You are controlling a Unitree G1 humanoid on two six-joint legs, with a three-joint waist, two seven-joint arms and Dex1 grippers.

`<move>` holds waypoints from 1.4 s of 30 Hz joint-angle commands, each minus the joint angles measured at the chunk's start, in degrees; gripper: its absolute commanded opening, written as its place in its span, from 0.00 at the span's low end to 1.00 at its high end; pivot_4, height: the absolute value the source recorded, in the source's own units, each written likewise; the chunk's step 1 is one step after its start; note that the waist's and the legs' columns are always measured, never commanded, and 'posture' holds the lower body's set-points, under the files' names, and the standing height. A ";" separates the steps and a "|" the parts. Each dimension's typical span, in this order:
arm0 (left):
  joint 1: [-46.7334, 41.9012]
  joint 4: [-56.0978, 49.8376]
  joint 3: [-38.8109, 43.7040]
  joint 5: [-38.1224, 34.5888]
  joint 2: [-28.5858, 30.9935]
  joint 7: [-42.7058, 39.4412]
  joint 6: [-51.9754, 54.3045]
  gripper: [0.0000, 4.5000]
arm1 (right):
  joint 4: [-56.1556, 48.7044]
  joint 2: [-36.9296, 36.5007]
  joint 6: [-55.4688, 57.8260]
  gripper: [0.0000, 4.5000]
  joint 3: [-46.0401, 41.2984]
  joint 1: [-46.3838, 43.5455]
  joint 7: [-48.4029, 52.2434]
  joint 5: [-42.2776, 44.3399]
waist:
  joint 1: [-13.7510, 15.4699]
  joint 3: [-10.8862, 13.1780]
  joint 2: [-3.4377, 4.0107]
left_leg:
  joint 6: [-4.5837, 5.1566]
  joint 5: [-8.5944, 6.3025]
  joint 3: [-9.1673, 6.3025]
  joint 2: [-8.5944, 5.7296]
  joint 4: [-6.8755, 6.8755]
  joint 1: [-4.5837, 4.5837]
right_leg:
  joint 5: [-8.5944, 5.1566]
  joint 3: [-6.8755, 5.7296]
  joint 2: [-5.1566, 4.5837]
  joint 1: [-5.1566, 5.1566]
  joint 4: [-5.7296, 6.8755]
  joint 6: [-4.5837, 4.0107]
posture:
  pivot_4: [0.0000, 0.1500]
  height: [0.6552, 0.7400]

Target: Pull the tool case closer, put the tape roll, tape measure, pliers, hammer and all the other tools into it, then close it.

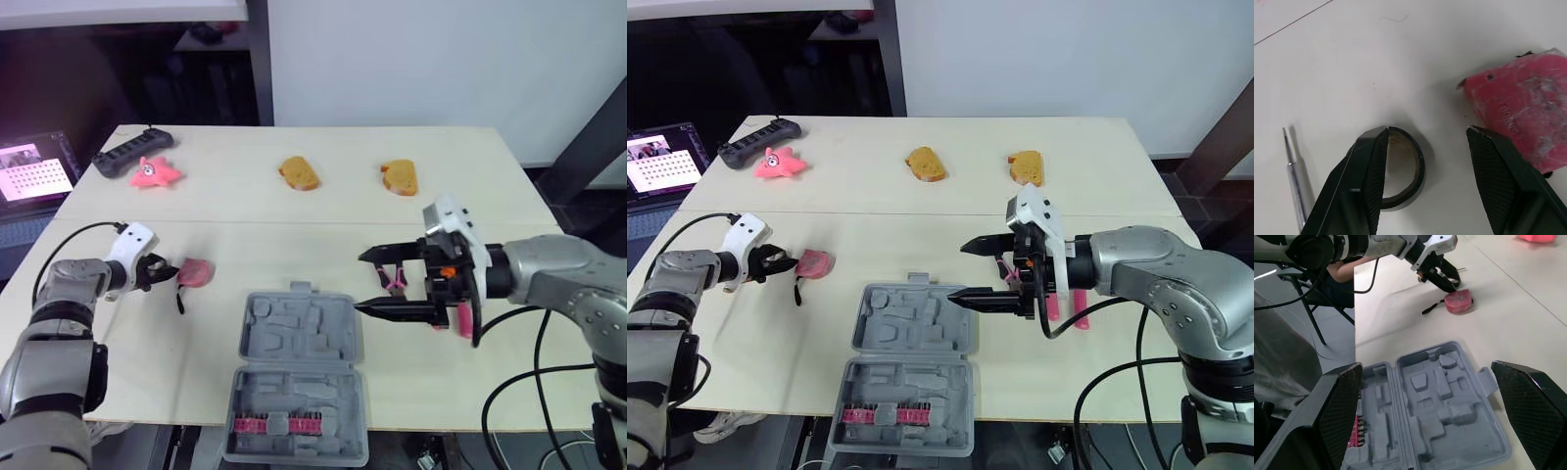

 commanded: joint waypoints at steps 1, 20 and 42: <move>-0.79 0.89 0.69 0.42 0.53 2.19 1.79 0.30 | -1.06 -0.36 -0.43 1.00 -1.29 -0.53 -0.75 1.45 | 0.06 0.00 0.00 | 0.00 0.00 0.00 0.00 0.00 0.00 | 0.00 0.00 0.00 0.00 0.00 0.00 | 1.00 1.00; -4.14 -5.44 5.17 -3.87 5.34 -2.84 2.51 0.03 | 0.59 0.41 -1.64 1.00 0.97 -1.34 -1.65 1.10 | 0.08 0.00 0.00 | 0.00 0.00 -0.01 0.00 0.01 -0.05 | 0.00 -0.01 0.00 -0.03 0.01 0.00 | 1.00 1.00; 22.64 -74.52 -12.19 -12.68 2.55 -23.77 23.89 0.03 | -1.77 0.80 -1.31 1.00 3.20 1.80 -3.59 0.08 | 0.36 0.01 0.00 | -0.03 0.02 0.01 0.00 0.06 -0.07 | -0.01 0.02 0.00 -0.06 0.05 -0.02 | 1.00 1.00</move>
